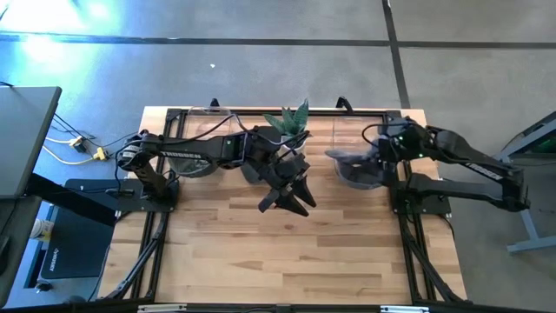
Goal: Pick & Place hat
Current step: Adjust the caps into the right bin
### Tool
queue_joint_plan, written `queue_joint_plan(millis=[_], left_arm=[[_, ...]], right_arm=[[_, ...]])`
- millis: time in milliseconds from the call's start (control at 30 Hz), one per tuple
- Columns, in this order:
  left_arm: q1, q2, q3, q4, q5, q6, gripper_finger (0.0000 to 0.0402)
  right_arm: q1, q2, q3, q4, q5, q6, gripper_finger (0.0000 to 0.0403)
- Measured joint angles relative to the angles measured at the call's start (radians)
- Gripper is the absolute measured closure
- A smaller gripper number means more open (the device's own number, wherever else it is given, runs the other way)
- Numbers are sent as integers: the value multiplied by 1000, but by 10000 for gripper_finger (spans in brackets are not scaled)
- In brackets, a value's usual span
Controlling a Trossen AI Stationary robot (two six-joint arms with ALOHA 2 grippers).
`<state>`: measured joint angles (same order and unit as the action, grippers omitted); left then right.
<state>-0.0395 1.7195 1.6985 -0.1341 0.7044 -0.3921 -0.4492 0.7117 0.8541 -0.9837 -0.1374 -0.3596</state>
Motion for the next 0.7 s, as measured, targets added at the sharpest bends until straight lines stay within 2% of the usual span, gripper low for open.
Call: queue_joint_plan(millis=[267, 533, 700], left_arm=[[0, 0, 0, 0, 0, 3, 221], [0, 0, 0, -5, 0, 3, 221], [0, 0, 0, -18, -1, 3, 221]], right_arm=[[0, 14, 7, -193, -157, 38, 329], [0, 15, 8, -160, -159, 159, 229], [0, 15, 9, -74, -177, 259, 175]])
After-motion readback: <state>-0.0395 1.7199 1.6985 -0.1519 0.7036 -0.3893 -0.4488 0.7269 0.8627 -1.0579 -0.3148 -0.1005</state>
